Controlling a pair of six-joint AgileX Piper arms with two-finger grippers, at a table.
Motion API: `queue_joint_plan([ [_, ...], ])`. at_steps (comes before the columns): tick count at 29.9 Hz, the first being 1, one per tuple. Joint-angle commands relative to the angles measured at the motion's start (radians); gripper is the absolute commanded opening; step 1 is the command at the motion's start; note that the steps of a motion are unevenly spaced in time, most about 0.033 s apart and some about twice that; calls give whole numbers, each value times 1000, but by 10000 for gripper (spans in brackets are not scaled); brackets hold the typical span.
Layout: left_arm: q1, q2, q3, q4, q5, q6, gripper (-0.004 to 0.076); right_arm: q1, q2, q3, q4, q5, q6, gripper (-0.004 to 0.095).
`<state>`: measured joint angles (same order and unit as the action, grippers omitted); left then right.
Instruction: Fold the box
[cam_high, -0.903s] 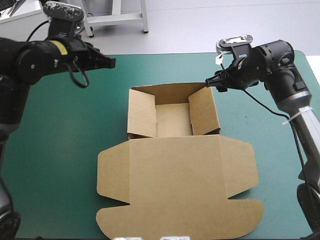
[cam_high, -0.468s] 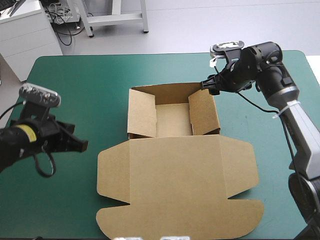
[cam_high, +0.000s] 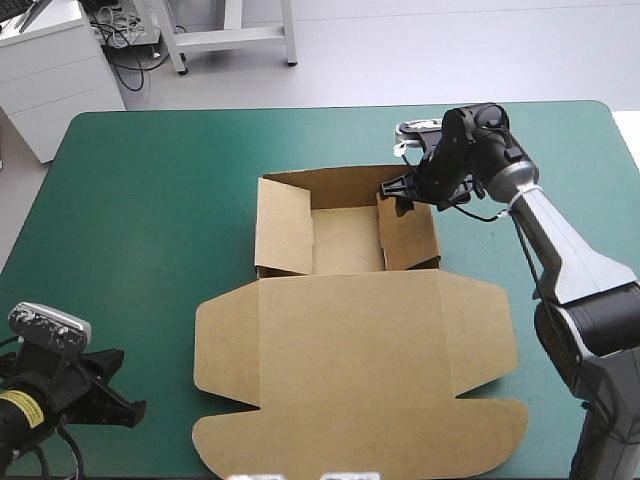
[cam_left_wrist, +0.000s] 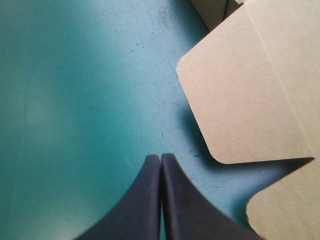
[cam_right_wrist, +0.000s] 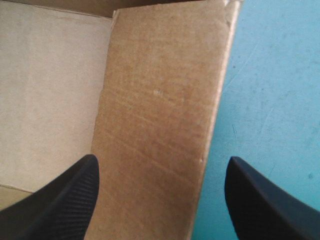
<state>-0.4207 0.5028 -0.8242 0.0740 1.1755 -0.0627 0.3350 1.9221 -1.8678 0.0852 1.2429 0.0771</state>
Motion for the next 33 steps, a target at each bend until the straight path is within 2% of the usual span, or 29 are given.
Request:
queue_joint_plan([
  [1,-4,-31,33,-5,-107,-11,-32,-4,-18,-22,-1,5,15,658],
  [12,-4,-40,71,-45,-148,-13,-32,-4,32,41,-27,5,25,657],
  [15,-4,-40,71,-51,-155,-13,-32,-4,32,50,-42,5,39,606],
  [17,-4,-40,71,-54,-155,-13,-32,-4,32,50,-44,5,42,456],
  [20,-4,-40,71,-54,-159,-13,-32,-4,32,50,-49,5,42,37],
  [21,-4,-40,71,-54,-159,-13,-32,-4,32,50,-51,5,44,-20],
  [27,-4,-40,73,-54,-162,-13,-32,-25,-9,47,-56,5,23,-23],
  [33,-4,-40,73,-48,-160,-13,-32,-154,-121,37,-58,5,-20,-23],
])
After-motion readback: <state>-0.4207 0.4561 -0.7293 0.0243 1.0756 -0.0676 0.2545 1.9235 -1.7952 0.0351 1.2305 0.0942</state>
